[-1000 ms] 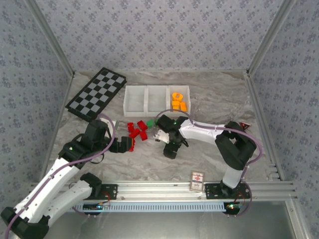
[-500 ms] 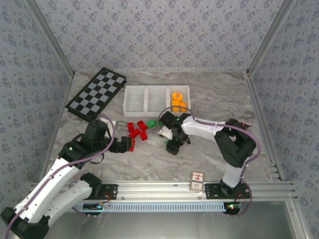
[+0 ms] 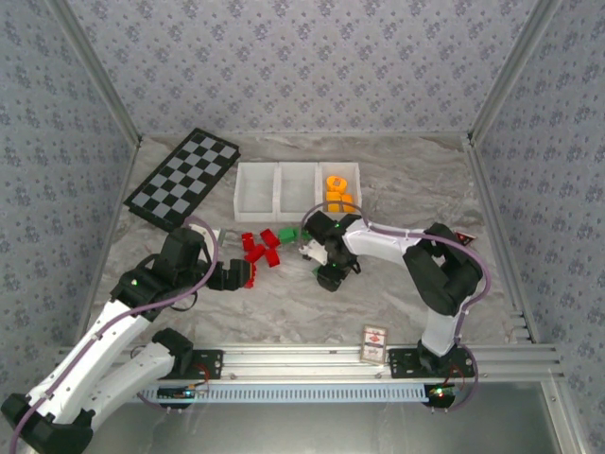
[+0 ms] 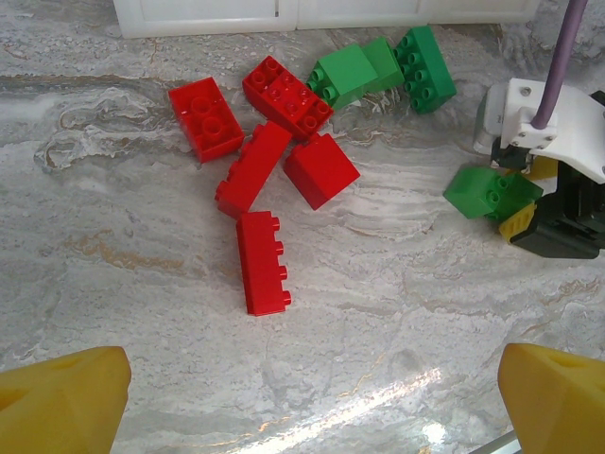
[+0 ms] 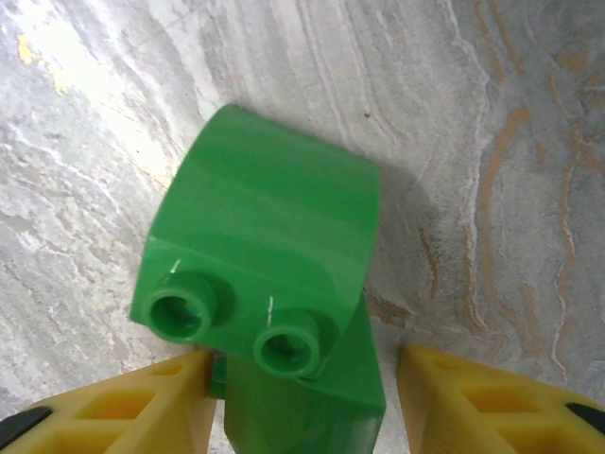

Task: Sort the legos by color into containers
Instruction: Pick up the lego from the center of the table, then place the lego in the container.

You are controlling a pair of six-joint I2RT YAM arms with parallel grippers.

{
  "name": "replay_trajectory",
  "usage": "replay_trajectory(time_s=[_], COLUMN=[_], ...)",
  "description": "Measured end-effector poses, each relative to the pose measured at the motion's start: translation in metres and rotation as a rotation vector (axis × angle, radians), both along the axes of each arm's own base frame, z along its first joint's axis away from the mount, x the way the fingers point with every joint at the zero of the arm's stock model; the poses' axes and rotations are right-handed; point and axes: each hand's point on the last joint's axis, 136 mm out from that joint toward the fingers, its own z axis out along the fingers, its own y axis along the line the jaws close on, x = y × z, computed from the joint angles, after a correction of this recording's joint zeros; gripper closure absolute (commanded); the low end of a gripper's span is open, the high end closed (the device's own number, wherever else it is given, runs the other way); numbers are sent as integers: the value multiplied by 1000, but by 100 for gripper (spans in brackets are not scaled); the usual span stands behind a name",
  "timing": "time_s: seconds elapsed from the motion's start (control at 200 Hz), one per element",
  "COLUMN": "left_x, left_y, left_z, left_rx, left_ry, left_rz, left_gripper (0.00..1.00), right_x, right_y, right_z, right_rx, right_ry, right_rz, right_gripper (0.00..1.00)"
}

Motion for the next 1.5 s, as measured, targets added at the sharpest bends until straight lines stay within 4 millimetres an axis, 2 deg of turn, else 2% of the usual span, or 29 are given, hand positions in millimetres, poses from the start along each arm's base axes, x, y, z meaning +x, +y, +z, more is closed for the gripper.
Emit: replay_trajectory(time_s=[0.045,0.15,0.41,0.51,0.6,0.735,0.9,1.014,1.114,1.249,1.379,1.499], left_x=[0,0,0,0,0,0,0,0,0,-1,-1,-1], left_y=[0,0,0,0,0,0,0,0,0,1,1,1], left_z=[0,0,0,0,0,0,0,0,1,4,5,5], left_rx=[0,0,0,0,0,0,0,-1,-4,-11,-12,-12], left_ry=[-1,-1,-1,-1,-1,-1,-1,-2,-6,-17,-19,-19], left_rz=[0,0,0,0,0,0,0,0,0,0,0,0], left_gripper=[0,0,0,0,0,0,0,0,0,0,0,0], right_x=[1,2,6,13,26,58,113,151,177,204,220,227], right_y=[-1,-3,-9,-10,-4,13,41,67,86,106,111,105], right_z=[0,2,8,16,36,79,140,163,162,141,116,96], right_rx=[1,4,30,46,91,201,340,415,442,446,434,416], right_ry=[3,13,63,61,27,-59,-183,-230,-232,-196,-157,-122], right_rz=[-6,-22,-93,-131,-164,-215,-272,-292,-306,-333,-376,-422], right_gripper=[54,66,70,71,70,69,68,68,68,67,67,65])
